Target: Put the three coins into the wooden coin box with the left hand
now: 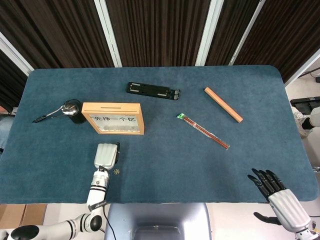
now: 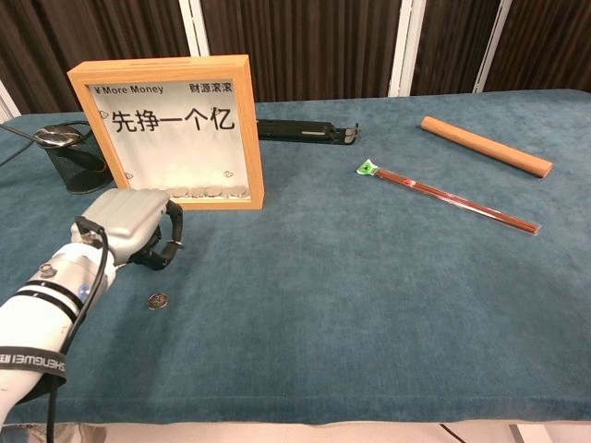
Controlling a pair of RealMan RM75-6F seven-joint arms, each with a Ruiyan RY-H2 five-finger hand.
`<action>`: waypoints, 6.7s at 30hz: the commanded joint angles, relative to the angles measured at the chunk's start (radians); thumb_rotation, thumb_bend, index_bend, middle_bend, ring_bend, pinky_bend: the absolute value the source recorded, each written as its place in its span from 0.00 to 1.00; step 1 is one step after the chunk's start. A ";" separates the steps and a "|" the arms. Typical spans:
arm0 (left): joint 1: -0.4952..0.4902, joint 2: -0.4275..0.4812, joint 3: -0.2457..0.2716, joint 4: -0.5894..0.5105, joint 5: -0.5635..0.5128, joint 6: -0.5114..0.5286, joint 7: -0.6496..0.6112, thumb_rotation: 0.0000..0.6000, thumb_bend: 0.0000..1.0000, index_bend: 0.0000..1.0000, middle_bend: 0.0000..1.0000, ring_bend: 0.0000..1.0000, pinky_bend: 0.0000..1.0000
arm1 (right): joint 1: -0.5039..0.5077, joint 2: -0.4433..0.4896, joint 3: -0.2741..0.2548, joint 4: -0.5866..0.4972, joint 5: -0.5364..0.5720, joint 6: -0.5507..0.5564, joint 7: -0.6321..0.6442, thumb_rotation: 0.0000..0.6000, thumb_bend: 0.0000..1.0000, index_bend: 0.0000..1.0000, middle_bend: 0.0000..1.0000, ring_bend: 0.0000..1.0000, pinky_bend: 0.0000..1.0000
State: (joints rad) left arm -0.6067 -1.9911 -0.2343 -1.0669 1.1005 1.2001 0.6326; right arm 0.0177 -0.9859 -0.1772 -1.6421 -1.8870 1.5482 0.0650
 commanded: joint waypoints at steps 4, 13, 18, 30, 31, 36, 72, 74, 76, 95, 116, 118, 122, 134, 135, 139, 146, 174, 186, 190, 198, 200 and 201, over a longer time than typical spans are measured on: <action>0.000 -0.003 -0.002 0.011 0.014 0.006 -0.021 1.00 0.45 0.57 1.00 1.00 1.00 | 0.000 0.000 0.000 -0.001 0.001 -0.001 -0.002 1.00 0.13 0.00 0.00 0.00 0.00; 0.033 0.227 -0.043 -0.369 0.080 0.117 0.021 1.00 0.44 0.56 1.00 1.00 1.00 | 0.006 0.001 0.003 -0.002 0.007 -0.013 -0.002 1.00 0.13 0.00 0.00 0.00 0.00; 0.031 0.414 -0.154 -0.649 0.038 0.158 0.129 1.00 0.43 0.56 1.00 1.00 1.00 | 0.005 0.000 0.002 -0.006 0.006 -0.013 -0.003 1.00 0.13 0.00 0.00 0.00 0.00; -0.149 0.506 -0.395 -0.729 -0.256 0.176 0.326 1.00 0.43 0.56 1.00 1.00 1.00 | 0.003 0.012 0.004 0.001 0.005 0.012 0.037 1.00 0.13 0.00 0.00 0.00 0.00; -0.162 0.502 -0.396 -0.722 -0.270 0.177 0.331 1.00 0.43 0.56 1.00 1.00 1.00 | 0.003 0.013 0.005 0.002 0.007 0.014 0.040 1.00 0.13 0.00 0.00 0.00 0.00; -0.224 0.458 -0.375 -0.656 -0.323 0.182 0.335 1.00 0.43 0.55 1.00 1.00 1.00 | 0.003 0.016 0.007 0.004 0.013 0.013 0.050 1.00 0.13 0.00 0.00 0.00 0.00; -0.324 0.372 -0.252 -0.453 -0.399 0.173 0.229 1.00 0.43 0.38 1.00 1.00 1.00 | -0.020 0.032 0.008 0.031 0.003 0.070 0.100 1.00 0.13 0.00 0.00 0.00 0.00; -0.325 0.377 -0.251 -0.460 -0.394 0.176 0.224 1.00 0.43 0.35 1.00 1.00 1.00 | -0.020 0.032 0.009 0.030 0.003 0.070 0.100 1.00 0.13 0.00 0.00 0.00 0.00; -0.322 0.385 -0.249 -0.474 -0.388 0.178 0.216 1.00 0.42 0.34 1.00 1.00 1.00 | -0.020 0.032 0.009 0.030 0.002 0.069 0.099 1.00 0.13 0.00 0.00 0.00 0.00; 0.120 0.467 0.376 -0.839 0.243 0.339 -0.140 1.00 0.41 0.41 1.00 1.00 1.00 | -0.015 0.014 -0.002 0.018 -0.029 0.043 0.047 1.00 0.13 0.00 0.00 0.00 0.00; 0.275 0.148 0.328 -0.331 0.287 0.263 -0.164 1.00 0.41 0.41 1.00 1.00 1.00 | -0.024 0.019 -0.011 0.034 -0.054 0.077 0.065 1.00 0.13 0.00 0.00 0.00 0.00; 0.276 0.137 0.321 -0.317 0.290 0.260 -0.161 1.00 0.41 0.41 1.00 1.00 1.00 | -0.023 0.019 -0.011 0.033 -0.052 0.075 0.065 1.00 0.13 0.00 0.00 0.00 0.00; 0.274 0.126 0.309 -0.301 0.295 0.254 -0.154 1.00 0.41 0.41 1.00 1.00 1.00 | -0.022 0.019 -0.010 0.033 -0.050 0.072 0.064 1.00 0.13 0.00 0.00 0.00 0.00; 0.240 0.055 0.236 -0.223 0.286 0.168 -0.060 1.00 0.41 0.41 1.00 1.00 1.00 | -0.022 0.021 -0.008 0.033 -0.044 0.074 0.069 1.00 0.13 0.00 0.00 0.00 0.00; 0.241 0.055 0.235 -0.221 0.287 0.168 -0.059 1.00 0.41 0.41 1.00 1.00 1.00 | -0.022 0.022 -0.008 0.033 -0.044 0.075 0.070 1.00 0.13 0.00 0.00 0.00 0.00; 0.249 0.063 0.226 -0.216 0.284 0.168 -0.055 1.00 0.41 0.42 1.00 1.00 1.00 | -0.025 0.023 -0.008 0.036 -0.044 0.081 0.074 1.00 0.13 0.00 0.00 0.00 0.00; 0.260 0.077 0.222 -0.208 0.275 0.149 -0.051 1.00 0.41 0.43 1.00 1.00 1.00 | -0.029 0.022 -0.008 0.038 -0.045 0.088 0.073 1.00 0.13 0.00 0.00 0.00 0.00; 0.280 0.089 0.198 -0.193 0.274 0.126 -0.062 1.00 0.41 0.43 1.00 1.00 1.00 | -0.027 0.020 -0.006 0.034 -0.041 0.078 0.066 1.00 0.13 0.00 0.00 0.00 0.00; 0.291 0.090 0.204 -0.183 0.277 0.121 -0.070 1.00 0.41 0.43 1.00 1.00 1.00 | -0.028 0.020 -0.004 0.033 -0.039 0.080 0.064 1.00 0.13 0.00 0.00 0.00 0.00; 0.291 0.090 0.203 -0.188 0.282 0.121 -0.068 1.00 0.41 0.43 1.00 1.00 1.00 | -0.027 0.019 -0.004 0.033 -0.039 0.078 0.064 1.00 0.13 0.00 0.00 0.00 0.00; 0.287 0.081 0.192 -0.190 0.278 0.114 -0.048 1.00 0.41 0.43 1.00 1.00 1.00 | -0.029 0.021 -0.006 0.034 -0.043 0.083 0.067 1.00 0.13 0.00 0.00 0.00 0.00; 0.287 0.082 0.191 -0.189 0.277 0.114 -0.047 1.00 0.41 0.43 1.00 1.00 1.00 | -0.030 0.021 -0.005 0.036 -0.042 0.086 0.069 1.00 0.13 0.00 0.00 0.00 0.00; 0.288 0.083 0.191 -0.189 0.276 0.113 -0.047 1.00 0.41 0.43 1.00 1.00 1.00 | -0.030 0.021 -0.005 0.036 -0.042 0.086 0.071 1.00 0.13 0.00 0.00 0.00 0.00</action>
State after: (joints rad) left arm -0.3187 -1.9083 -0.0433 -1.2557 1.3766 1.3128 0.5853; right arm -0.0120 -0.9646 -0.1824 -1.6062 -1.9287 1.6340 0.1358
